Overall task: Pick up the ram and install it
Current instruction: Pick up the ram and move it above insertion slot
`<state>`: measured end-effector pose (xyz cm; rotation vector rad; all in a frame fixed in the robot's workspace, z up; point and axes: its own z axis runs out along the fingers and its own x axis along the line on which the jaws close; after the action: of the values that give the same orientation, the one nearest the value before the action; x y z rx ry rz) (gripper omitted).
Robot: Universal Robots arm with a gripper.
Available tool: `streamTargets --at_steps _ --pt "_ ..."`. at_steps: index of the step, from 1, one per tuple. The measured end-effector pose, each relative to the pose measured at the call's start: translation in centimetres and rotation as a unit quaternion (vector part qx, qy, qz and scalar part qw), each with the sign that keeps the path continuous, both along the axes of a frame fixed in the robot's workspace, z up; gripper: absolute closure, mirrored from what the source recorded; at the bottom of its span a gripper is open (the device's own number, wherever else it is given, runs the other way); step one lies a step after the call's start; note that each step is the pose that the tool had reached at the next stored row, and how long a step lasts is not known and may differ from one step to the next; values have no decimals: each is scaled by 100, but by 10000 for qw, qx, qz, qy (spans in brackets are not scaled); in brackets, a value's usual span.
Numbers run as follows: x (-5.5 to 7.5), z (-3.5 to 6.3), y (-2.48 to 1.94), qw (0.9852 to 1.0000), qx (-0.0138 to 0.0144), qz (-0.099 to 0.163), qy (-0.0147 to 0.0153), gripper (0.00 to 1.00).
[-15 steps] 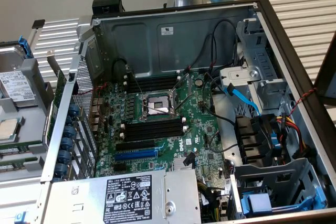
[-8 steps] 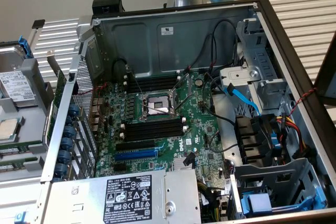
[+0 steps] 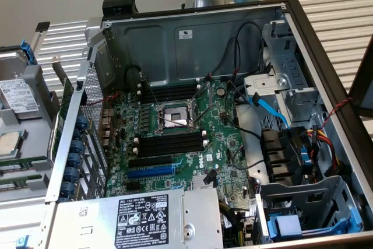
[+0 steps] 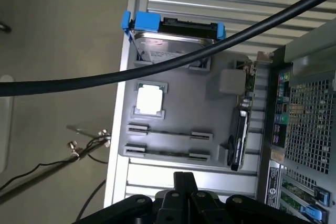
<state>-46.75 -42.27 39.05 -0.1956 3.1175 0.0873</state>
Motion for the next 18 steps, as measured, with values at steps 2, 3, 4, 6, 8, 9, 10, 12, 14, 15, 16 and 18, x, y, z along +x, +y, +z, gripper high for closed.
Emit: streamTargets --at_steps 2,3,4,6,8,9,10,12,14,15,16,18 --pt "0 -1 0 9998 0 180 1 89" --pt "0 -2 0 9996 0 273 0 89" --pt "0 -3 0 9993 0 362 0 89" --pt "0 -5 0 9985 0 545 0 89" --pt "0 -7 0 9973 0 730 0 89" --pt "0 -9 0 9966 0 819 1 89" --pt "0 -11 0 9959 0 909 1 89" --pt "0 -17 0 9940 0 1091 1 89" --pt "0 -25 0 9919 0 1272 1 89" --pt "0 -29 0 9907 0 1361 1 89" --pt "0 -34 0 9894 -1 1449 2 89" --pt "0 -45 0 9867 0 1627 1 89"
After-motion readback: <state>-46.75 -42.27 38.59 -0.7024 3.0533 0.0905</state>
